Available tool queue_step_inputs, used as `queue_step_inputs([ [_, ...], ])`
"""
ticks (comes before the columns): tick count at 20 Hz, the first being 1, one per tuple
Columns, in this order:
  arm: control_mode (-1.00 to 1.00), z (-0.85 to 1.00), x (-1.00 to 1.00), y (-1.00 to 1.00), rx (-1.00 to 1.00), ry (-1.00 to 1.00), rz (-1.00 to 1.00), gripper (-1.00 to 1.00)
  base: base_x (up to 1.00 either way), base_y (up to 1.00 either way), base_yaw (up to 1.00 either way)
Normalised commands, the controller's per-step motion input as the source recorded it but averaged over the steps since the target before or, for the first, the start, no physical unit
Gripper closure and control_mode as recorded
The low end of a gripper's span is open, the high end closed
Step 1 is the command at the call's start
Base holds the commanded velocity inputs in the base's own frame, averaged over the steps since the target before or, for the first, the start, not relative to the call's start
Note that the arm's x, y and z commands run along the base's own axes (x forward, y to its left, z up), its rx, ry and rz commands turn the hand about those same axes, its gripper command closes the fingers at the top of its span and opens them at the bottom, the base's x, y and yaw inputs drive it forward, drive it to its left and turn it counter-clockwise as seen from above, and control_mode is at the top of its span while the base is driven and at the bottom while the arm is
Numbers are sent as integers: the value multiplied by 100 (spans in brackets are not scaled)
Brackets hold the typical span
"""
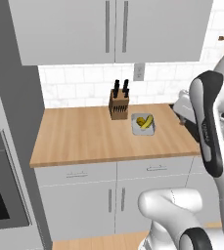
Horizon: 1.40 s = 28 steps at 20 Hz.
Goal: Take the meat container that has the shrimp and place it on the second highest rack of the freezer. Then take the vegetable container that has the lemon and cucumber and place it on the highest rack of the freezer.
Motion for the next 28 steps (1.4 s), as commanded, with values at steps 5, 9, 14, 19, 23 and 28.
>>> queue_step_inputs([
  [5, -100, -35, 59, -11, 27, 12, -27, -100, 0, 0, 0],
  [9, -100, -26, 72, -17, 11, 6, -13, -100, 0, 0, 0],
  [14, -100, -31, 66, -5, 3, 8, -7, -100, 0, 0, 0],
  [19, -100, -36, 66, 0, 5, 10, -1, -100, 0, 0, 0],
  [23, -100, -29, 44, 0, 6, 7, 0, -100, 0, 0, 0],
  [28, -100, -33, 35, 0, 5, 5, -1, -100, 0, 0, 0],
])
